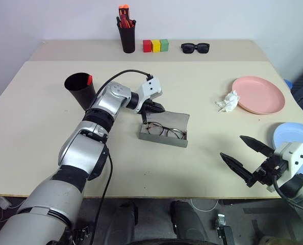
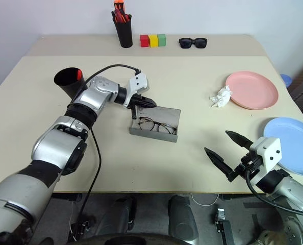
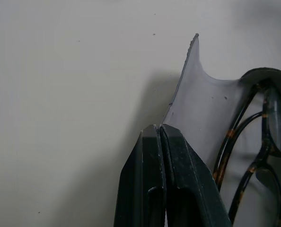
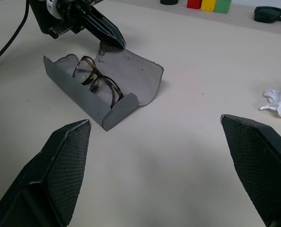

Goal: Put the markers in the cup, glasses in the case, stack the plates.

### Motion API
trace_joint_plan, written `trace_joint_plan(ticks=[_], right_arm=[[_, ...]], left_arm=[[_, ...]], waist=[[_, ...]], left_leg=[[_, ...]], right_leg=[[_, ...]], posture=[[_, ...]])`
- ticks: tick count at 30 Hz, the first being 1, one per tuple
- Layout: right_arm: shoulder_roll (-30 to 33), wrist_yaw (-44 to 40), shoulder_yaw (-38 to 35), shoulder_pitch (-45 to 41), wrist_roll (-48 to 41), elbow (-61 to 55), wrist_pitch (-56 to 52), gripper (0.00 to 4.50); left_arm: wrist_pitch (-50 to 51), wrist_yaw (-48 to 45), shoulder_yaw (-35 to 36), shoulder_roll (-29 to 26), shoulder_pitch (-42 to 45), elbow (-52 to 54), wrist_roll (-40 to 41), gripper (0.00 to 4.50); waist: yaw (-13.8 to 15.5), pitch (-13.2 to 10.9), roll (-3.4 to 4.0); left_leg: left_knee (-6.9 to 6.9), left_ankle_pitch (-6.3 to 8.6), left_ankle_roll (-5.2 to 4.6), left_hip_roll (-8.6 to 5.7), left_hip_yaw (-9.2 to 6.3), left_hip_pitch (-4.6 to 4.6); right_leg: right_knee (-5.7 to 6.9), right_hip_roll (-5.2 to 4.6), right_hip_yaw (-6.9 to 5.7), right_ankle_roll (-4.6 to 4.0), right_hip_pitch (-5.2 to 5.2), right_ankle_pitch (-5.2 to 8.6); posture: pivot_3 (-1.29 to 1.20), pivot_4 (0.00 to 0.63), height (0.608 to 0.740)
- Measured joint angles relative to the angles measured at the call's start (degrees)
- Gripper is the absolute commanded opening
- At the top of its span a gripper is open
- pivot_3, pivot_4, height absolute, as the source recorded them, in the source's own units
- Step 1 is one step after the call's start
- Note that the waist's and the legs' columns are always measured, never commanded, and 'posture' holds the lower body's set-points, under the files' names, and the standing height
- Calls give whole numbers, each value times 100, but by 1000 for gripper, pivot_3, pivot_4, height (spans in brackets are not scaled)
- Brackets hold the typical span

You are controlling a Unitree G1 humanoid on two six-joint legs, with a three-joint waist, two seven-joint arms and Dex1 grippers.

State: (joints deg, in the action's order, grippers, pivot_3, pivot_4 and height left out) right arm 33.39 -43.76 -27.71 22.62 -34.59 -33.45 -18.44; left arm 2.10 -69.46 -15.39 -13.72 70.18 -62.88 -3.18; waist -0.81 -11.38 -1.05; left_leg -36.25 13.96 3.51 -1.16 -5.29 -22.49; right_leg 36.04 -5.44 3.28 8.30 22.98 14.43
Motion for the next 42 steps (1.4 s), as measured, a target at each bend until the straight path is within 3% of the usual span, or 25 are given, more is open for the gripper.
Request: trace_joint_plan(ticks=[4, 12, 23, 28, 33, 38, 42], right_arm=[[1, 77, 8, -20, 1, -10, -34, 4500], [73, 296, 118, -370, 11, -12, -201, 4500], [78, 416, 210, -407, 57, -13, -217, 4500], [77, 436, 216, -365, 60, -23, -216, 4500], [77, 399, 216, -354, 61, -14, -196, 4500], [77, 319, 217, -362, 70, 47, -120, 4500], [69, 171, 225, -333, 139, 300, 43, 4500]], left_arm=[[35, -248, 89, -93, 1, 15, 9, 30], [-193, 563, 296, -73, 322, -200, -85, 30], [-776, 696, -38, 295, 339, -669, -726, 30], [-862, 66, -55, 251, 340, -633, -718, 30], [-460, -1176, -55, -78, 292, -349, -598, 30], [-46, -1942, -110, -307, -96, 359, -498, 30], [405, -2171, -202, -530, -719, 1522, -389, 30]], waist=[[-7, 0, 0], [14, -1, -2], [1, -1, -2], [-6, -1, -1], [-24, -1, -1], [-8, 0, -1], [-10, 3, 3]], left_leg=[[0, 0, 0, 0, 0, 1], [-2, 0, 0, 0, 0, -1], [-1, 0, 0, -1, 0, -1], [-1, 0, 0, -1, 0, 1], [0, 0, 0, 0, 0, 0], [-2, 0, 0, 0, -1, -1], [-2, 0, 0, 1, -2, 5]], right_leg=[[2, 0, 0, 0, 0, 0], [1, 0, 0, 2, 0, 1], [2, 0, 0, 2, 1, 0], [3, 0, 0, 1, 0, 0], [5, 1, 0, 1, 2, 1], [6, 0, 0, 1, 0, 0], [8, 0, 1, 0, -4, 0]], posture=[[0, 150, 740], [0, 150, 740], [0, 150, 740], [0, 150, 740], [0, 150, 740], [0, 150, 740], [0, 150, 740]])
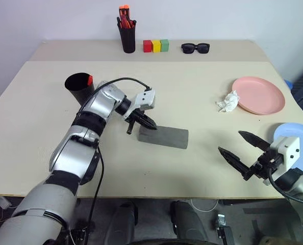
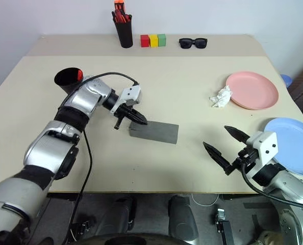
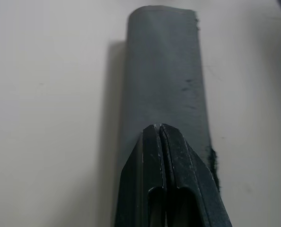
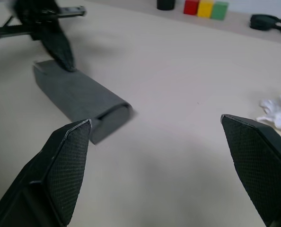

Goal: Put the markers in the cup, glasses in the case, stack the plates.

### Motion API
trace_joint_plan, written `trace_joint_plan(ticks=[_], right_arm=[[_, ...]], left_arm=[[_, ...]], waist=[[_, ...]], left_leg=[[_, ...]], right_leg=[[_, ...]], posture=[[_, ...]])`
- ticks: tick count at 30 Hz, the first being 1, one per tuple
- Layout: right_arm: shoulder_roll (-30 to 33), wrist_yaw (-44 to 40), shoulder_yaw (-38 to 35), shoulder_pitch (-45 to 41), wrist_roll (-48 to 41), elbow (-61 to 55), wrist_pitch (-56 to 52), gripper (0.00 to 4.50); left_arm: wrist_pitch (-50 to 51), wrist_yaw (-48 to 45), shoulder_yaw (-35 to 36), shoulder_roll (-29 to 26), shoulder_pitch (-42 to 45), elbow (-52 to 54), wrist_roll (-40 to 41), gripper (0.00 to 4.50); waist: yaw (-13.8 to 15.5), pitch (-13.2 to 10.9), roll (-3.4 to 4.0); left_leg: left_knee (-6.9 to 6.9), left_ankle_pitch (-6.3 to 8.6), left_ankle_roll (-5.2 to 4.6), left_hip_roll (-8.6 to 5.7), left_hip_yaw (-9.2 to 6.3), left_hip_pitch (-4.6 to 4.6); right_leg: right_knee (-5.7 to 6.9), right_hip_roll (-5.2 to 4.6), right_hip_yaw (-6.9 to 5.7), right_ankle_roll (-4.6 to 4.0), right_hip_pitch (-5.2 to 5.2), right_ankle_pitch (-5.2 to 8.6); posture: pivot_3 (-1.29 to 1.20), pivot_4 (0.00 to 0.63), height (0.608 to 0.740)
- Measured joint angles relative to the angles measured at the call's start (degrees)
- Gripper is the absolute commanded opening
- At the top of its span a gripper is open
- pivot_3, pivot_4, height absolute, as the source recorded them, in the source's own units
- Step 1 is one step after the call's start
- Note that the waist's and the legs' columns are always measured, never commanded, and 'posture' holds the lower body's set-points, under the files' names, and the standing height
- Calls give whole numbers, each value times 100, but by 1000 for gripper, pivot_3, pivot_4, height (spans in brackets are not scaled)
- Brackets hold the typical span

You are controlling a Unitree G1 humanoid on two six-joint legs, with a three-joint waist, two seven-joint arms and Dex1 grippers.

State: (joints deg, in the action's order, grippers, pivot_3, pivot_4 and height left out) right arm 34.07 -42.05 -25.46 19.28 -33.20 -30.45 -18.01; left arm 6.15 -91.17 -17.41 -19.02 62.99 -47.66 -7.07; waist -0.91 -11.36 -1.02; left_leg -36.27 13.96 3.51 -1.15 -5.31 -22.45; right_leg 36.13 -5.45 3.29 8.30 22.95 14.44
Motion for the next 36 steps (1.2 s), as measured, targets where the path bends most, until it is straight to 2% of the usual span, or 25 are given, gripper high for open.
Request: trace_joint_plan(ticks=[4, 8, 13, 18, 24, 27, 30, 34, 36], right_arm=[[-20, -105, 7, 36, 81, 149, 176, 4500], [-61, -123, 7, 96, 134, 260, 308, 4500], [-128, -48, -43, 145, 254, 440, 492, 4500], [-149, 132, -168, 211, 390, 697, 611, 4500], [-162, 719, -477, 21, 859, 1434, 795, 4500], [-199, 896, -513, 31, 1045, 1638, 881, 4500], [-213, 1083, -517, 46, 1188, 1757, 892, 4500], [-235, 1286, -542, 74, 1287, 1873, 878, 4500], [-238, 1435, -542, 47, 1349, 1876, 822, 4500]], left_arm=[[306, 12, -82, -121, -326, 780, 29, 30], [645, 174, -63, -105, -433, 1057, 223, 30], [878, 496, 395, -8, -458, 1528, 842, 30], [932, 894, 986, 476, -860, 2715, 1792, 30], [948, 1189, 866, 980, -1196, 3341, 2281, 30], [905, 1183, 654, 989, -1197, 3260, 2273, 865], [884, 1036, 443, 889, -1198, 3115, 2259, 2292], [691, 900, 263, 718, -1200, 2998, 2215, 4427], [581, 889, 224, 706, -1200, 2969, 2172, 4474]], waist=[[2, 3, 2], [12, 3, 1], [10, 2, -1], [16, 5, 4], [15, 5, 5], [8, 7, 8], [0, 7, 8], [10, 8, 9], [12, 8, 9]], left_leg=[[0, 0, 0, 0, 0, 10], [-6, 0, 0, 0, -1, 9], [-5, 0, 0, 0, -2, 4], [-5, 0, 0, 0, -2, 7], [-16, 0, 0, -1, -1, 9], [-15, 0, 0, -1, 0, 10], [-15, 0, 0, -1, 0, 10], [-15, 0, 0, -1, 0, 8], [-15, 0, 0, -1, 0, 8]], right_leg=[[0, 0, 0, 0, -11, 0], [0, 0, -1, 0, -14, 0], [-2, 0, -1, 0, -9, 0], [-3, -2, 0, -1, -13, 0], [0, -1, 0, -4, -16, -1], [-1, -1, 0, -4, -17, -1], [-2, -1, 0, -5, -17, 0], [-4, -1, 0, -7, -17, 0], [-5, -1, 0, -7, -17, 1]], posture=[[0, 150, 740], [0, 150, 740], [0, 150, 740], [0, 150, 740], [0, 150, 740], [0, 150, 740], [0, 150, 740], [0, 150, 740], [0, 150, 740]])
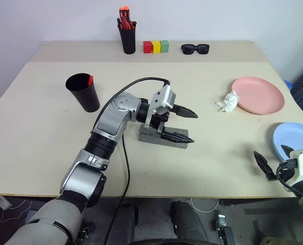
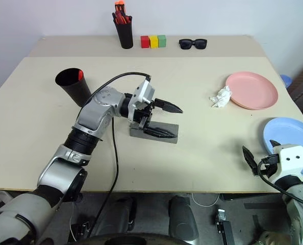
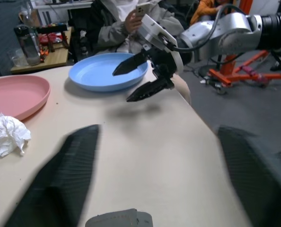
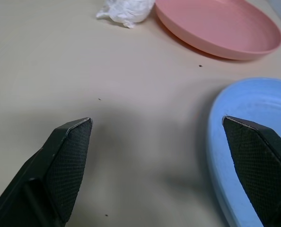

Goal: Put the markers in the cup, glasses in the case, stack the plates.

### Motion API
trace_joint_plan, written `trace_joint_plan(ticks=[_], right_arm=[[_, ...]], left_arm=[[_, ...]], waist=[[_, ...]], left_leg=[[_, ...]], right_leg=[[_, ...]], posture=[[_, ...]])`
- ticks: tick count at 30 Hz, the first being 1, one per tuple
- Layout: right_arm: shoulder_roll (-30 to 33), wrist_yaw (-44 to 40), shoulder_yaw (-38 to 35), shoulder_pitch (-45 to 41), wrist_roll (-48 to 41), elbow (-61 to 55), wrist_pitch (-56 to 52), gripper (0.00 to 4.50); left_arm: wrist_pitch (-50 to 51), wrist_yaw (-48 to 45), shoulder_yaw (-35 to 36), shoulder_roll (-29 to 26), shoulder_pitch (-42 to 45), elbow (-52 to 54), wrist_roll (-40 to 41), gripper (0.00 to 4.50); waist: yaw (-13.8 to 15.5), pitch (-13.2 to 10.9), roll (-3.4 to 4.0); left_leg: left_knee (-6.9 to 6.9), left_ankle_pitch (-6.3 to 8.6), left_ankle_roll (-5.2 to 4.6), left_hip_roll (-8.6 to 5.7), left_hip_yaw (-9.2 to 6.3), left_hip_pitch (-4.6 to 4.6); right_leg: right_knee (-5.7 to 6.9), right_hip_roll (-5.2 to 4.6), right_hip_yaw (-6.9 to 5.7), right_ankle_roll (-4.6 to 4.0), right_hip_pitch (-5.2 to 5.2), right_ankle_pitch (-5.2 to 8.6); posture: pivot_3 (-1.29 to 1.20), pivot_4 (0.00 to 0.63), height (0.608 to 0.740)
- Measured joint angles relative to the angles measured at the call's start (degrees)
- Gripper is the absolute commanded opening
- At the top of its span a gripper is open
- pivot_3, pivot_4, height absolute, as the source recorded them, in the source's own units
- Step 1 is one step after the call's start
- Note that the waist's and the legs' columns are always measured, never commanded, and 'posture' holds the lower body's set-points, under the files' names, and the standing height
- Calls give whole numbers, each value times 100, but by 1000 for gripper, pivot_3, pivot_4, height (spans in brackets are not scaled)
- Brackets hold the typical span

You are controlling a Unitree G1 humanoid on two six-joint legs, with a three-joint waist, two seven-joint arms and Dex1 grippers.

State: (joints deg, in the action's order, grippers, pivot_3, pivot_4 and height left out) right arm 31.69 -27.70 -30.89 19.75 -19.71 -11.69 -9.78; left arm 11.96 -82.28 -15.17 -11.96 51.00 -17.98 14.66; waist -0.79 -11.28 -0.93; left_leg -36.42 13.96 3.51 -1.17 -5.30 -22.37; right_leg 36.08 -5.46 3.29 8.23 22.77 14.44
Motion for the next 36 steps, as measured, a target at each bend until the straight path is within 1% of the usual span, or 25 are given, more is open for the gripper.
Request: trace_joint_plan(ticks=[7, 15, 26, 27, 28, 35, 36], right_arm=[[12, 289, 1, -218, 107, 34, -326, 4500], [106, 457, 0, -561, 152, 436, -760, 4500], [148, 541, -7, -1099, 48, 692, -1361, 4500], [163, 539, -7, -1125, 44, 728, -1377, 3974], [187, 539, -8, -1149, 43, 764, -1405, 3684], [320, 529, -8, -1214, 49, 946, -1576, 65], [341, 539, -15, -1243, 69, 938, -1550, 21]], left_arm=[[-69, -110, -230, -192, 1, 1, -122, 4474], [296, -153, -364, -453, -10, 172, -123, 4474], [932, 361, -398, -494, -27, 482, -154, 4474], [1012, 399, -412, -500, -28, 501, -156, 4500], [1087, 429, -424, -509, -30, 523, -156, 4500], [1393, 514, -432, -587, -41, 535, -151, 4500], [1402, 518, -434, -592, -44, 535, -151, 4500]], waist=[[-16, 0, 1], [-4, 0, 1], [-13, 1, 2], [-12, 0, 2], [-12, 0, 2], [-14, 0, 2], [-19, 0, 2]], left_leg=[[1, 0, 0, 0, 0, 1], [2, 0, 0, 0, 0, 0], [3, 0, -1, 0, 0, 0], [3, 0, 0, 0, -1, 0], [4, 0, 0, 0, 0, 0], [4, 0, 0, 0, 0, 0], [4, 0, 0, 0, 0, 1]], right_leg=[[1, 0, 0, -2, 1, 1], [-1, 0, 0, -2, 1, 1], [0, 0, 0, 2, 1, -1], [0, 0, 0, 2, 1, -1], [0, 0, 0, 2, 1, -1], [-1, 0, 0, 3, 1, -1], [-1, 0, 0, 3, 1, -1]], posture=[[0, 150, 740], [0, 150, 740], [0, 150, 740], [0, 150, 740], [0, 150, 740], [0, 150, 740], [0, 150, 740]])
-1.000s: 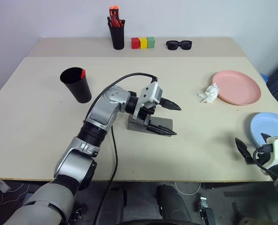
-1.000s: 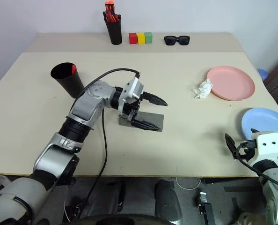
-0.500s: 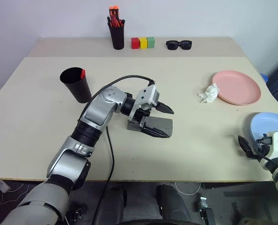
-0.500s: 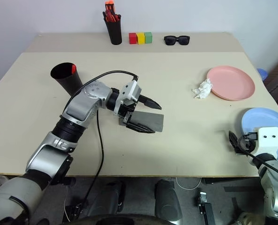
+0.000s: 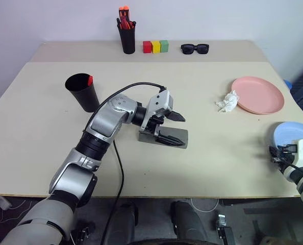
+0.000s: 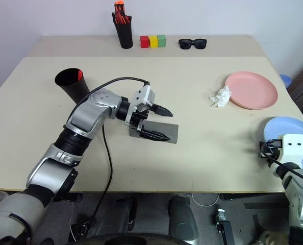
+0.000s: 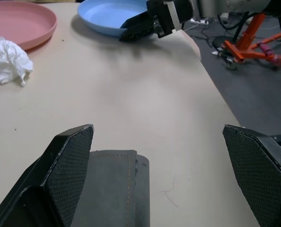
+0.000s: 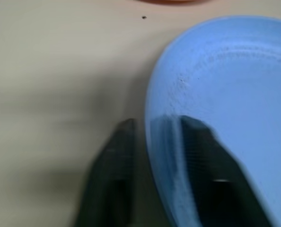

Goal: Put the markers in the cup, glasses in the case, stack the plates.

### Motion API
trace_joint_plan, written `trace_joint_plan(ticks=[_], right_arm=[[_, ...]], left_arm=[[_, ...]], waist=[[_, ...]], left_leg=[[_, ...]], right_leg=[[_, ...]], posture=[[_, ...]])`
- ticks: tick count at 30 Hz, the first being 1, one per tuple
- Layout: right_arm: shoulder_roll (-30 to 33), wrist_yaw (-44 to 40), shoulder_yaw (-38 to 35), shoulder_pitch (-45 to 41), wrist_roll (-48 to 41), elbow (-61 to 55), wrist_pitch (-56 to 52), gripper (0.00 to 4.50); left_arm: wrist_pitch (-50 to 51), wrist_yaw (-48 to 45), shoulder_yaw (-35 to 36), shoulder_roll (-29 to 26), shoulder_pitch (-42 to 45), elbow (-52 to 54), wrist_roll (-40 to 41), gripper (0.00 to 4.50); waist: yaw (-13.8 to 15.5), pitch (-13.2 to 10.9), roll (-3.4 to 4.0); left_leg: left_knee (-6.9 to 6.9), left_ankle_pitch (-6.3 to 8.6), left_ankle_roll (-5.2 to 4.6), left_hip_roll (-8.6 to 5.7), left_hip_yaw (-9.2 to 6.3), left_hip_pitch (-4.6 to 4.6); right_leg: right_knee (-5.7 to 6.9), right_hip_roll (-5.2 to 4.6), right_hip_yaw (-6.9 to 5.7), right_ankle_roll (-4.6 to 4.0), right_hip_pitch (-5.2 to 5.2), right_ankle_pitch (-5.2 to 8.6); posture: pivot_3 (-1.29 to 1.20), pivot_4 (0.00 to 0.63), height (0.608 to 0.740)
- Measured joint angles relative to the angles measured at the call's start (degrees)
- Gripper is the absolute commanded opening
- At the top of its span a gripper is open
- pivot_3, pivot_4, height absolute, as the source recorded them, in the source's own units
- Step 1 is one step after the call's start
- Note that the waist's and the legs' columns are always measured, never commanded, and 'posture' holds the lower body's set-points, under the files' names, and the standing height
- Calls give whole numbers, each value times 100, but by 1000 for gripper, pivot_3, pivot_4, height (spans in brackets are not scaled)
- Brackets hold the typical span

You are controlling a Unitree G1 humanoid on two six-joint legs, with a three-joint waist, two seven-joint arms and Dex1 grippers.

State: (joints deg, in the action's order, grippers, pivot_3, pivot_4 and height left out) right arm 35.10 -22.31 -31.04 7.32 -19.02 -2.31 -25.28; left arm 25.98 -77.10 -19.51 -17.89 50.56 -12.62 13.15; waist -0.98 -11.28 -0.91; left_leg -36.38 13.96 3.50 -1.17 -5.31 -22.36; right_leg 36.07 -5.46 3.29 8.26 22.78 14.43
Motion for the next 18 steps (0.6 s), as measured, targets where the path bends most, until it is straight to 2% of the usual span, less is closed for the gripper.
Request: trace_joint_plan(ticks=[5, 10, 15, 18], right_arm=[[97, 88, 26, -36, 209, 84, 79, 21], [109, 312, 150, -250, 680, 88, 606, 21], [236, 274, 563, -1118, 969, 117, 1206, 21], [405, 44, 995, -1892, 1123, 615, 1595, 21]], left_arm=[[4, 38, -9, 3, -13, 6, 1, 4500], [19, 208, 1, 13, -56, 30, 5, 4500], [119, 432, 43, 31, -76, 39, 13, 4500], [204, 625, 113, 40, -89, 53, 51, 4500]], waist=[[7, 0, -1], [-21, -1, 0], [-99, -2, 4], [-139, -2, 2]], left_leg=[[-1, 0, 0, 0, 0, -1], [-1, 0, 0, 0, 1, -1], [2, 0, 0, 0, 2, 0], [3, 0, 0, 0, 2, 0]], right_leg=[[-1, 0, 0, 0, 0, 0], [-1, 0, 1, 1, 1, 0], [2, 0, 1, 1, 4, 0], [-2, -1, 1, 2, 2, -1]], posture=[[0, 150, 740], [0, 150, 740], [0, 150, 740], [0, 150, 740]])
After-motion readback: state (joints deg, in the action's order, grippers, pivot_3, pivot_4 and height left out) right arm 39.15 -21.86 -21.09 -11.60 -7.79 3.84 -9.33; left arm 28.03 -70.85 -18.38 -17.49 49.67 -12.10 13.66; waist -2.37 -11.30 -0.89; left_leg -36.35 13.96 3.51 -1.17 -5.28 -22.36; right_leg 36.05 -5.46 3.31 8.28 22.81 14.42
